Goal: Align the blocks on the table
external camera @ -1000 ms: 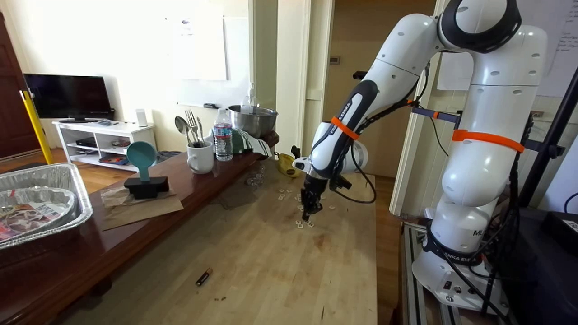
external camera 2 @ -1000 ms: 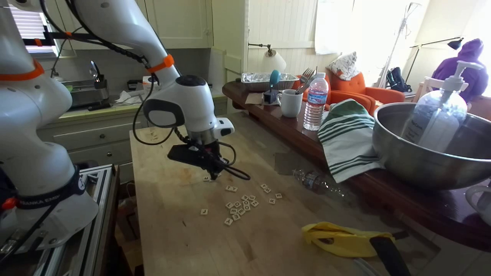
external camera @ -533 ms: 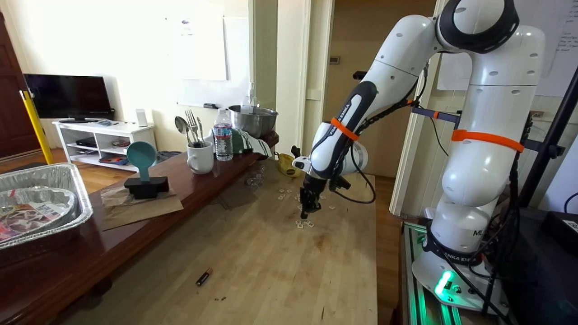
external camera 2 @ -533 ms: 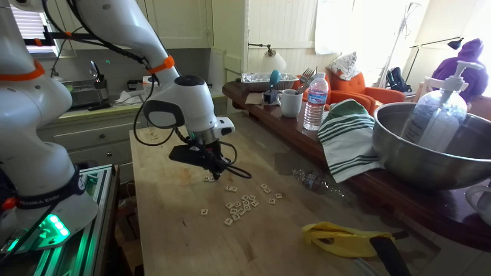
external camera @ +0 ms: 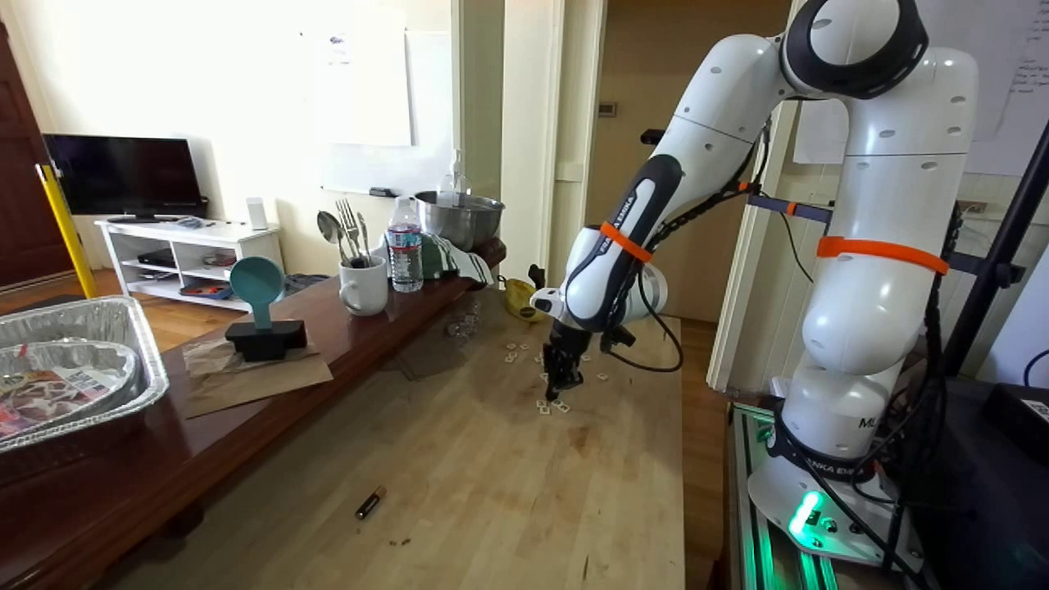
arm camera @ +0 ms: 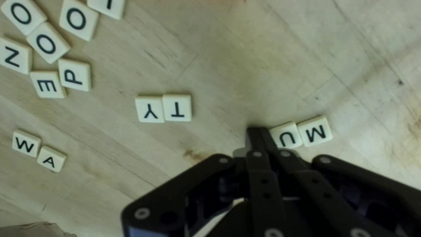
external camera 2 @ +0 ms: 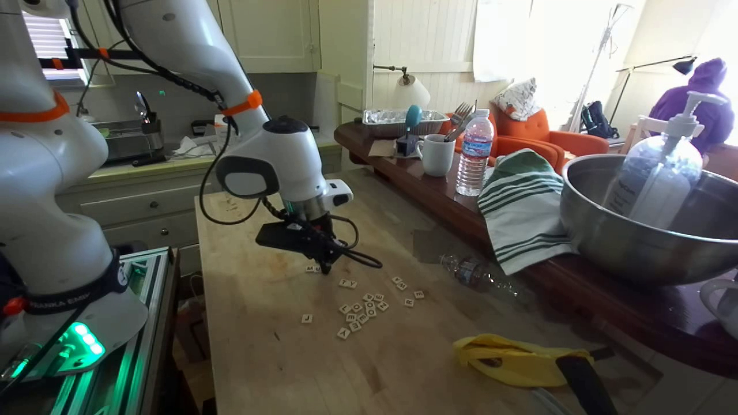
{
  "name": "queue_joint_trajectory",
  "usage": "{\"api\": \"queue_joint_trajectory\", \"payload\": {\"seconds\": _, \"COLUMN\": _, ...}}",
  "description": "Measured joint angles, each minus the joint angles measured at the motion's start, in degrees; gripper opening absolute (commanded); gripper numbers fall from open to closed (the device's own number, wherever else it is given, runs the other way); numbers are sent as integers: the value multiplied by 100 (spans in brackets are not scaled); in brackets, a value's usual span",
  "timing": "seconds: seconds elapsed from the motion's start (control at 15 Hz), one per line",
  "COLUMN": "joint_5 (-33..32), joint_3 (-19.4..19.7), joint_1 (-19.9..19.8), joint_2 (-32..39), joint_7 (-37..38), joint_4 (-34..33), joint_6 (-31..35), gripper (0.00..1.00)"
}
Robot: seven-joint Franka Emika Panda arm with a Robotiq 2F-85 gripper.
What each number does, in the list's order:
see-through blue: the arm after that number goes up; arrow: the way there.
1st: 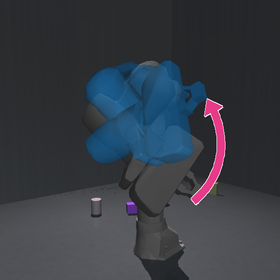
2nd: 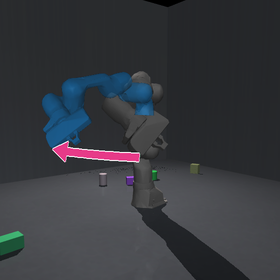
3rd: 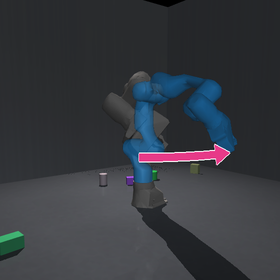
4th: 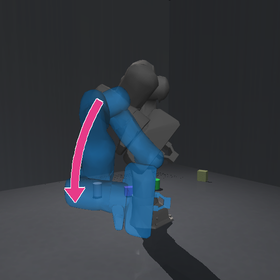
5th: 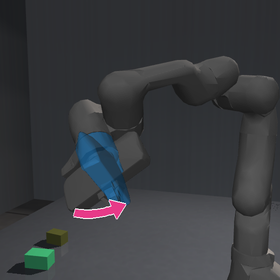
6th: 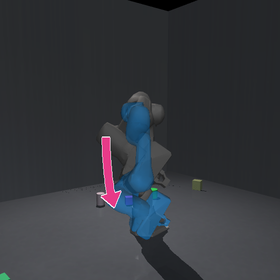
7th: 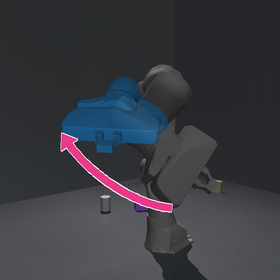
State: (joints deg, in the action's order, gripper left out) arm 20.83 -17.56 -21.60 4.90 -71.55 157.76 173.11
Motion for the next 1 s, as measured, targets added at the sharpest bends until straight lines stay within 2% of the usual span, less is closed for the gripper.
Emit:
{"api": "queue_joint_trajectory", "payload": {"seconds": 0.73, "joint_5": -1339, "joint_3": 551, "joint_1": 277, "joint_2": -20, "joint_7": 1052, "joint_4": -44, "joint_6": -197, "gripper": 0}}
{"api": "queue_joint_trajectory", "payload": {"seconds": 1.0, "joint_5": -1278, "joint_3": 889, "joint_1": 596, "joint_2": -34, "joint_7": 1196, "joint_4": -77, "joint_6": -314, "gripper": 0}}
